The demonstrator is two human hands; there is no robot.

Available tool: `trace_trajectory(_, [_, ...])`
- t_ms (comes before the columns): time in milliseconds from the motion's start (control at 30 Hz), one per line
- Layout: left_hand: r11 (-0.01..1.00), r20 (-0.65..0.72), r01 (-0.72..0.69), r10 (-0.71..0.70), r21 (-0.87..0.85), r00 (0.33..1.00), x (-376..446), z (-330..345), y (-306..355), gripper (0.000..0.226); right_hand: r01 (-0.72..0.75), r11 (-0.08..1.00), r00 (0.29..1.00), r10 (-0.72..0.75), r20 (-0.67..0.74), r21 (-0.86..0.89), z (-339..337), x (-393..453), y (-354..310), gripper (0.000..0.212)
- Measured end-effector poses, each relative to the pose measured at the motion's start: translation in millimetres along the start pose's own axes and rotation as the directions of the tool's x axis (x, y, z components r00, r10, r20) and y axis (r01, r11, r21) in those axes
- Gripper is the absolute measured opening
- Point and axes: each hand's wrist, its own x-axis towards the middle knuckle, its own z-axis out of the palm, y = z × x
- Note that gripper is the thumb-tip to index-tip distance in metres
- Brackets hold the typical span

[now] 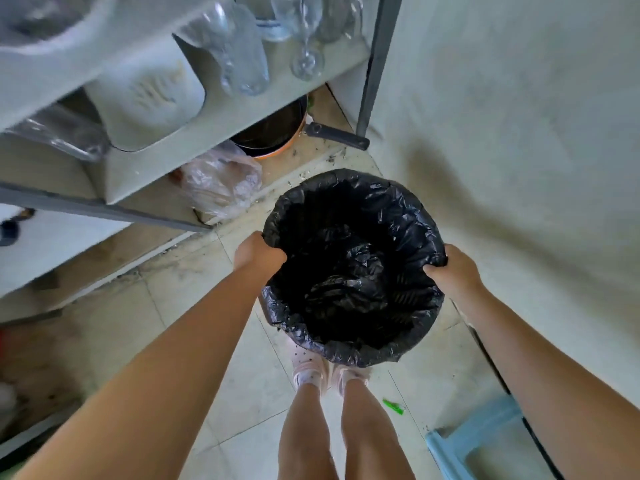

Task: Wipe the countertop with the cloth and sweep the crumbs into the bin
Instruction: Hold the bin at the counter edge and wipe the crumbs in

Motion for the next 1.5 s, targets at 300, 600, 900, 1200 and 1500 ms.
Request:
trace_trajectory(300, [0.920, -0.039, 0.142, -0.167, -0.365, 0.985, -80, -131, -25, 0.020, 0.327, 0.917, 0.939, -0.288, 0.187, -0.229, -65, -72, -161, 0.048])
trace_trajectory(600, [0.766, 0.075, 0.247, -0.253, -0.593, 0.965, -107, -200, -83, 0.019, 0.820, 0.537, 0.540, -0.840, -0.042, -0.198, -70, -154, -314, 0.026])
trace_trajectory(900, [0.611, 0.110, 0.246, -0.252, -0.752, 0.961, -83, -223, -112, 0.016, 0.914, 0.219, 0.215, -0.975, -0.050, -0.342, -13, -157, -446, 0.025])
trace_trajectory(1200, [0.772, 0.054, 0.182, -0.188, -0.610, 0.981, -35, -250, -127, 0.036, 0.601, 0.357, 0.534, -0.845, 0.027, -0.715, 25, -104, -515, 0.045])
trace_trajectory(1500, [0.779, 0.109, 0.224, -0.199, -0.586, 0.974, -13, -265, -128, 0.018, 0.697, 0.430, 0.445, -0.887, -0.124, -0.573, 9, -101, -539, 0.025])
